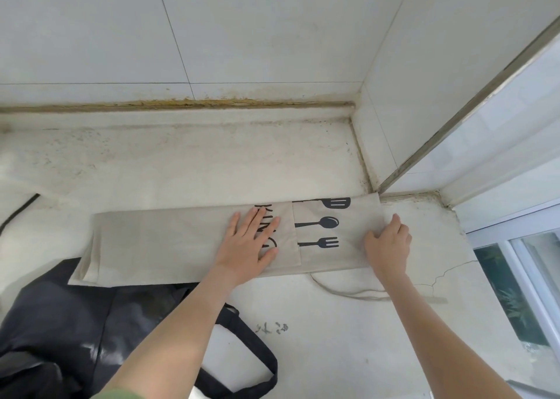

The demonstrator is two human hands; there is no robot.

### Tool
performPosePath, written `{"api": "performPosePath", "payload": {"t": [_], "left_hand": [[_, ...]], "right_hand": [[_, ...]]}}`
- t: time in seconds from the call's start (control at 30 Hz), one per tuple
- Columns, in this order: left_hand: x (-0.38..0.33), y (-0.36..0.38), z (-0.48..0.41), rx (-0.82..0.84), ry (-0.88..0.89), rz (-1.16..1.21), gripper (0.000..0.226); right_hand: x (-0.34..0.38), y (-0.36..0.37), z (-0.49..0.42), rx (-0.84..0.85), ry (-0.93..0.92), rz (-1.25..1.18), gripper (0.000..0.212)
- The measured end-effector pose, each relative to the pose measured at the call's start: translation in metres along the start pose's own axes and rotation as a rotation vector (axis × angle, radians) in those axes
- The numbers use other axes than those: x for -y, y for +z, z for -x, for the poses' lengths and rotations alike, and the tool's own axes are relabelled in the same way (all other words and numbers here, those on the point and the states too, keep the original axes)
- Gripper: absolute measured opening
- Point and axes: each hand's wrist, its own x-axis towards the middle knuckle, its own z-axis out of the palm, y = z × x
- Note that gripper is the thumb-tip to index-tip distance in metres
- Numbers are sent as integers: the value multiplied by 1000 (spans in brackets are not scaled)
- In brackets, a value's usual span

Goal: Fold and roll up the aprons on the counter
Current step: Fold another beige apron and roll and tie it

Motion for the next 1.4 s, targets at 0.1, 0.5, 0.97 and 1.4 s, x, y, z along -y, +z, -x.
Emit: {"api": "performPosePath", "payload": {"t": [0.1,0.5,0.97,1.4], "left_hand": [[-4,-10,-1,50,14,5,63],[-95,-33,-43,232,275,43,65],[-107,-32,-51,405,241,42,85],[-91,-20,-26,114,48,231,66]], "right_hand": [[8,-7,-13,148,136,-175,50],[0,-35,-25,459,288,-389,27],[21,-49,29,760,-67,-638,32],[2,-40,15,112,202,99,65]]}}
